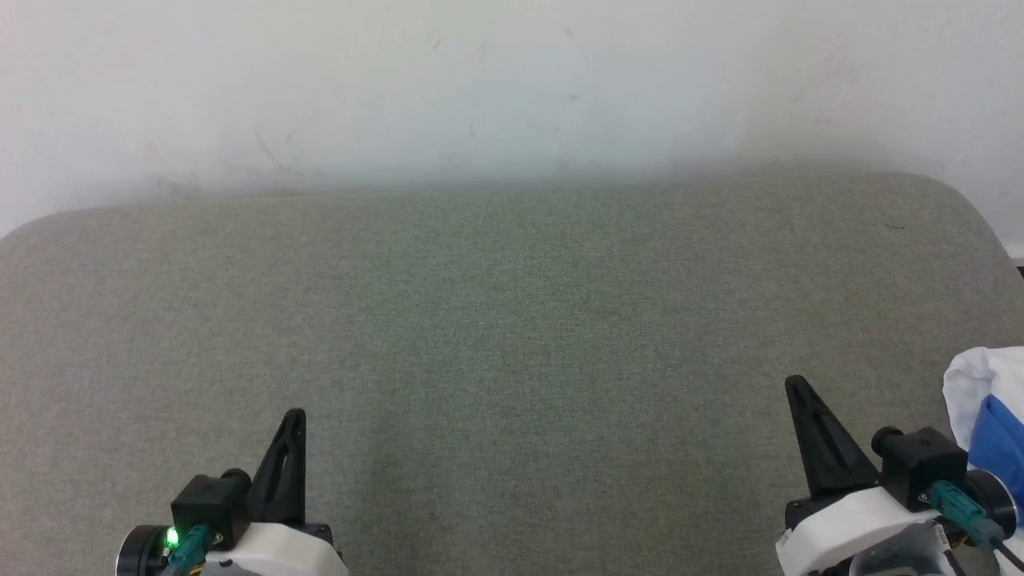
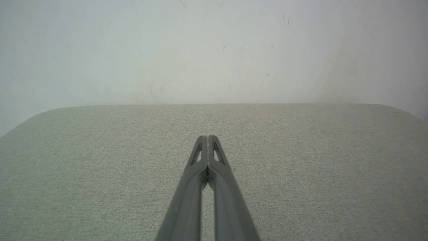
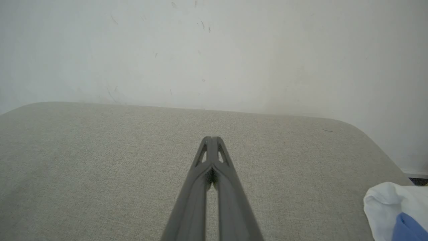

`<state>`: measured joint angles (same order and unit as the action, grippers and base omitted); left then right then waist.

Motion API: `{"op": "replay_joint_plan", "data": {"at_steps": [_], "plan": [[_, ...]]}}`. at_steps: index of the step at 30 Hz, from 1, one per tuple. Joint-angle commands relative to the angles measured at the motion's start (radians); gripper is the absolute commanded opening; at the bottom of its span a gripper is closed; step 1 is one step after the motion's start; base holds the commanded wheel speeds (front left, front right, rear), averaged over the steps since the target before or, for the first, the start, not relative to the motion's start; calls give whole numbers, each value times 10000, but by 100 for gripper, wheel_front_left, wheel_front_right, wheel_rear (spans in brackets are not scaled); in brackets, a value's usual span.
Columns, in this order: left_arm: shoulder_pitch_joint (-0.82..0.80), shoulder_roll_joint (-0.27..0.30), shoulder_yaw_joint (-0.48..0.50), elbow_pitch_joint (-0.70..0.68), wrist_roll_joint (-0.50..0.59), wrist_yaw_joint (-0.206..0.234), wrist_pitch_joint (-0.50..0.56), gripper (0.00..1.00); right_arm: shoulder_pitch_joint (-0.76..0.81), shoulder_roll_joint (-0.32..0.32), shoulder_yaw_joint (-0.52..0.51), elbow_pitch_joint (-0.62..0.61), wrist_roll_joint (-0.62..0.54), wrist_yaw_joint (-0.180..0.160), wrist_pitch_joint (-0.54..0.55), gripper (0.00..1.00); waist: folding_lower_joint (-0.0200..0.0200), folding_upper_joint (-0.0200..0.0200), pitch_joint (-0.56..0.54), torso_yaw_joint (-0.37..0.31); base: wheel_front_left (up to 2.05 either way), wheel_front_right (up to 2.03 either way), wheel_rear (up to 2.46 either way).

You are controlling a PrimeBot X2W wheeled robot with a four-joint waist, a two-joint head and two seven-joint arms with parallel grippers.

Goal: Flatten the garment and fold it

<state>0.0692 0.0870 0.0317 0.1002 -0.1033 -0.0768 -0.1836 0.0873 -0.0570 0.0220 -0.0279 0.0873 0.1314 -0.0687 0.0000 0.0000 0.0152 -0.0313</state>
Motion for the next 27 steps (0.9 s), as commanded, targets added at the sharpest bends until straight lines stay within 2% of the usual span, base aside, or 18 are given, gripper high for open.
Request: {"op": "replay_joint_plan", "data": {"at_steps": [1, 27], "plan": [[-172, -39, -20, -83, 107, 91, 54, 0, -143, 21, -26, 36, -77, -2, 70, 0, 0, 0, -2, 4, 0, 0, 0], [-327, -137, -109, -357, 383, 293, 585, 0, -361, 35, -84, 109, -314, -4, 254, 0, 0, 0, -47, 96, 0, 0, 0]]}}
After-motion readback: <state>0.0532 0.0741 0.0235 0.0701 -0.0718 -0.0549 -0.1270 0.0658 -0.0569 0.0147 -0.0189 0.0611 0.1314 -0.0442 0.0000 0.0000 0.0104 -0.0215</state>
